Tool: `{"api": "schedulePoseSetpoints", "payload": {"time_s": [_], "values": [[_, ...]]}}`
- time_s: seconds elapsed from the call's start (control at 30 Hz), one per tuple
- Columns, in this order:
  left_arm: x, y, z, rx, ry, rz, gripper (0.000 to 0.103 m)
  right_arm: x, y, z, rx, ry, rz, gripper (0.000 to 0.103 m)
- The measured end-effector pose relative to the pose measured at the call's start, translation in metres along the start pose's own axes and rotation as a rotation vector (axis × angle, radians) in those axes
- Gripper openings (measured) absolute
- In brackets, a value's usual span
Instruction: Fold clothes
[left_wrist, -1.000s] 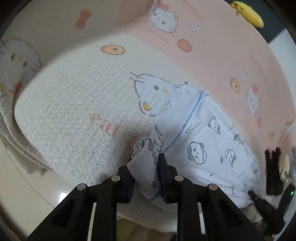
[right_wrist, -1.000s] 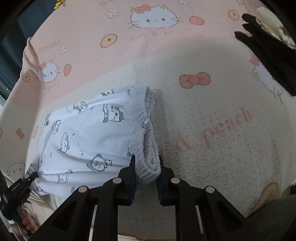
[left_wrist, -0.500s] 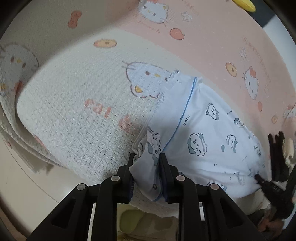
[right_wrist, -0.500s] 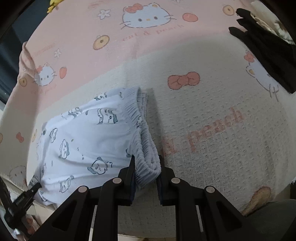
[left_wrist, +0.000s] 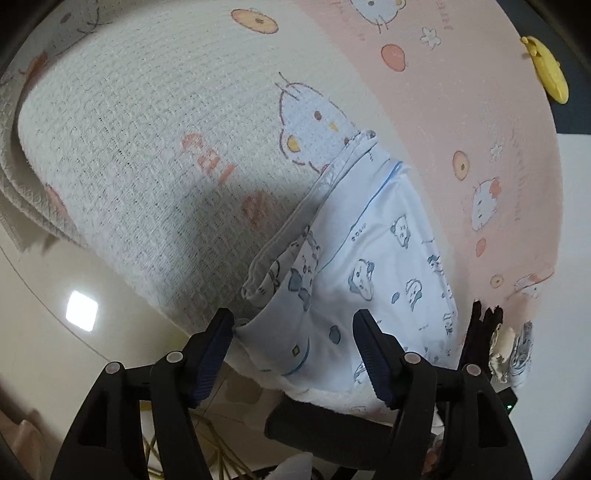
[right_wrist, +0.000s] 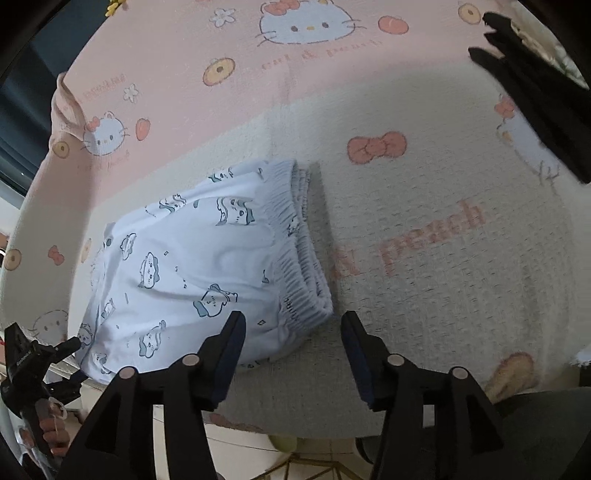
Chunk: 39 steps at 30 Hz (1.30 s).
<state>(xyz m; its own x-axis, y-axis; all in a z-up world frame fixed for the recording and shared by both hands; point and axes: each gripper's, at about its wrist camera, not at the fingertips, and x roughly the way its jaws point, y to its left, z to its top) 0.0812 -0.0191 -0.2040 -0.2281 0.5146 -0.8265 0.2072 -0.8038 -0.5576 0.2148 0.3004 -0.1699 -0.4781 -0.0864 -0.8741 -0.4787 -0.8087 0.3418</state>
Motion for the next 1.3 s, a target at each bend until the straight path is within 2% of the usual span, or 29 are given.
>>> {"api": "schedulePoseSetpoints", "payload": {"time_s": [0.13,0.27,0.4,0.53,0.67,0.8,0.9,0.97,1.07,1.17,1.3], "values": [[-0.015,0.002,-0.01,0.078,-0.044,0.082,0.065,-0.009,0.005,0.001,-0.019,-0.019,-0.017,0.061],[-0.038,-0.008,-0.027,0.247,-0.112,0.191,0.065,-0.012,0.011,-0.003,-0.017,-0.025,-0.021,0.061],[-0.062,-0.015,-0.044,0.43,-0.183,0.298,0.065,-0.015,0.026,-0.005,-0.073,-0.035,-0.025,0.061],[-0.055,-0.032,-0.046,0.493,-0.201,0.306,0.065,-0.017,0.042,-0.007,-0.136,-0.048,-0.025,0.062],[-0.042,-0.043,-0.046,0.55,-0.155,0.297,0.065,-0.019,0.058,-0.008,-0.199,-0.061,-0.024,0.063],[-0.034,-0.054,-0.058,0.669,-0.138,0.342,0.065,-0.021,0.074,-0.011,-0.269,-0.077,-0.028,0.063],[-0.022,-0.066,-0.076,0.846,-0.132,0.407,0.065,-0.015,0.089,-0.021,-0.398,-0.116,-0.078,0.063],[-0.012,-0.073,-0.09,0.988,-0.147,0.47,0.065,-0.009,0.103,-0.031,-0.53,-0.122,-0.134,0.063],[-0.001,-0.075,-0.107,1.146,-0.179,0.567,0.065,-0.002,0.119,-0.05,-0.701,-0.117,-0.171,0.063],[0.002,-0.074,-0.12,1.247,-0.176,0.597,0.065,0.004,0.126,-0.064,-0.802,-0.11,-0.208,0.063],[-0.002,-0.07,-0.134,1.342,-0.179,0.595,0.065,0.013,0.128,-0.077,-0.912,-0.109,-0.273,0.063]]}}
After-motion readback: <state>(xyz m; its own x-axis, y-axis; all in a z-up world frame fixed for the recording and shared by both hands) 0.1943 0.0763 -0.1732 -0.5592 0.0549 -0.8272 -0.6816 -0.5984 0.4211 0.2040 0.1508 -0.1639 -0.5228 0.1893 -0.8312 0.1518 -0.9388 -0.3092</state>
